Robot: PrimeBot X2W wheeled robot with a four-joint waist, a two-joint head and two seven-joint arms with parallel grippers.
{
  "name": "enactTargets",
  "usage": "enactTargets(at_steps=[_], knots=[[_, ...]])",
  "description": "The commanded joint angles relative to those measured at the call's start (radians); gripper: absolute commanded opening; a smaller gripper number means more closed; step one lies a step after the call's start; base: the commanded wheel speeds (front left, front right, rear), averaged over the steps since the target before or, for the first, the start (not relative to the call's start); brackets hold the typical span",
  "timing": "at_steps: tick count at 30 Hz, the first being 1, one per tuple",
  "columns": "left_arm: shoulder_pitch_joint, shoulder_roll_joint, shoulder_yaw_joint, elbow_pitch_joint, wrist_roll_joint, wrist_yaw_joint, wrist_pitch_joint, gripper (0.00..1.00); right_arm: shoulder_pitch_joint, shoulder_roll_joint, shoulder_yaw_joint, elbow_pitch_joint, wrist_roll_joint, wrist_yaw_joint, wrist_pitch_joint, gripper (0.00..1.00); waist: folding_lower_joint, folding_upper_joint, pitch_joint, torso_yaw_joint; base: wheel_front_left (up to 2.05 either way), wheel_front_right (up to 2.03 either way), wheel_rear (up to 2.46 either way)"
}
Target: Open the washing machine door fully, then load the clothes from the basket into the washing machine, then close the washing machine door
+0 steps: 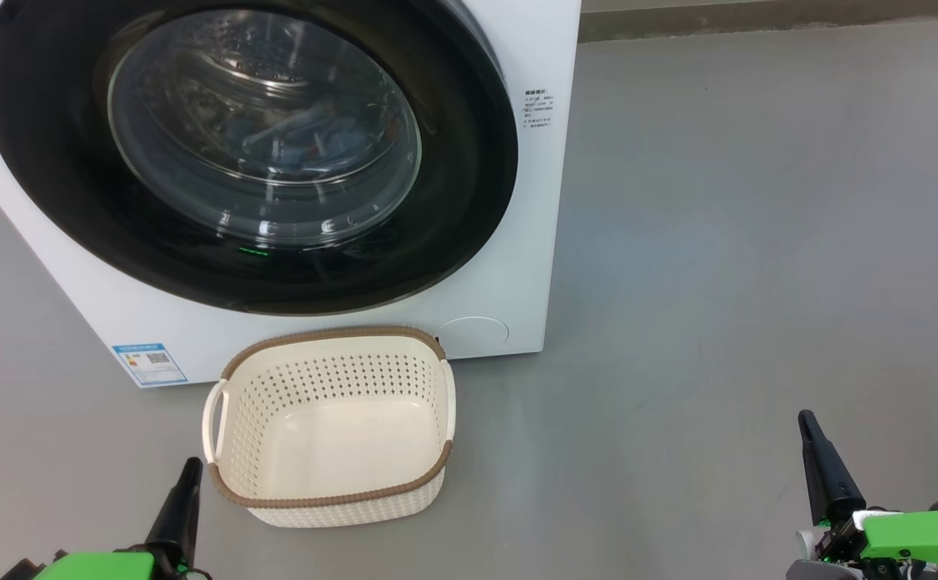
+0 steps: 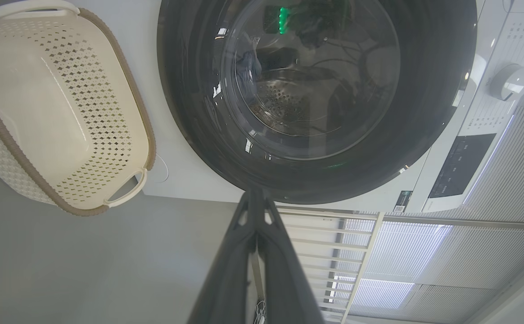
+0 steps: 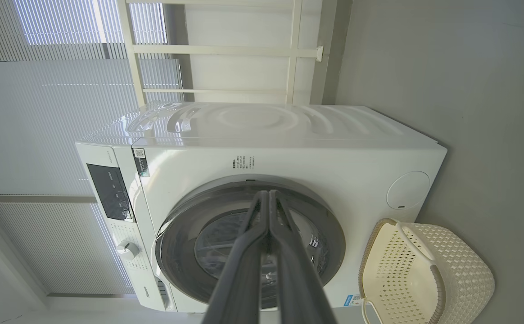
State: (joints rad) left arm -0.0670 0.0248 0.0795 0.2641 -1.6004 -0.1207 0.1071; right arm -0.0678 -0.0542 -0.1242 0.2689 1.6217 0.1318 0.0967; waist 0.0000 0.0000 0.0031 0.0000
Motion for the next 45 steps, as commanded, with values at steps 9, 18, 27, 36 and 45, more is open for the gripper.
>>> enactTargets(at_steps=[9, 18, 27, 36, 45], knots=[[-0.041, 0.025, 0.034, -0.019, -0.008, -0.01, 0.006, 0.0, -0.039, -0.002, 0.018, -0.025, -0.007, -0.001, 0.011, 0.0, 0.0, 0.0, 0.0, 0.0, 0.0, 0.0, 0.0], [-0.041, 0.025, 0.034, -0.019, -0.008, -0.01, 0.006, 0.0, -0.039, -0.001, 0.017, -0.024, -0.008, -0.001, 0.012, 0.0, 0.0, 0.0, 0.0, 0.0, 0.0, 0.0, 0.0], [-0.041, 0.025, 0.034, -0.019, -0.008, -0.01, 0.006, 0.0, -0.04, 0.0, 0.016, -0.024, -0.009, -0.001, 0.012, 0.0, 0.0, 0.0, 0.0, 0.0, 0.0, 0.0, 0.0], [-0.041, 0.025, 0.034, -0.019, -0.008, -0.01, 0.006, 0.0, -0.04, 0.0, 0.015, -0.024, -0.01, -0.001, 0.013, 0.0, 0.0, 0.0, 0.0, 0.0, 0.0, 0.0, 0.0], [-0.041, 0.025, 0.034, -0.019, -0.008, -0.01, 0.006, 0.0, -0.04, 0.001, 0.014, -0.024, -0.01, -0.001, 0.014, 0.0, 0.0, 0.0, 0.0, 0.0, 0.0, 0.0, 0.0]])
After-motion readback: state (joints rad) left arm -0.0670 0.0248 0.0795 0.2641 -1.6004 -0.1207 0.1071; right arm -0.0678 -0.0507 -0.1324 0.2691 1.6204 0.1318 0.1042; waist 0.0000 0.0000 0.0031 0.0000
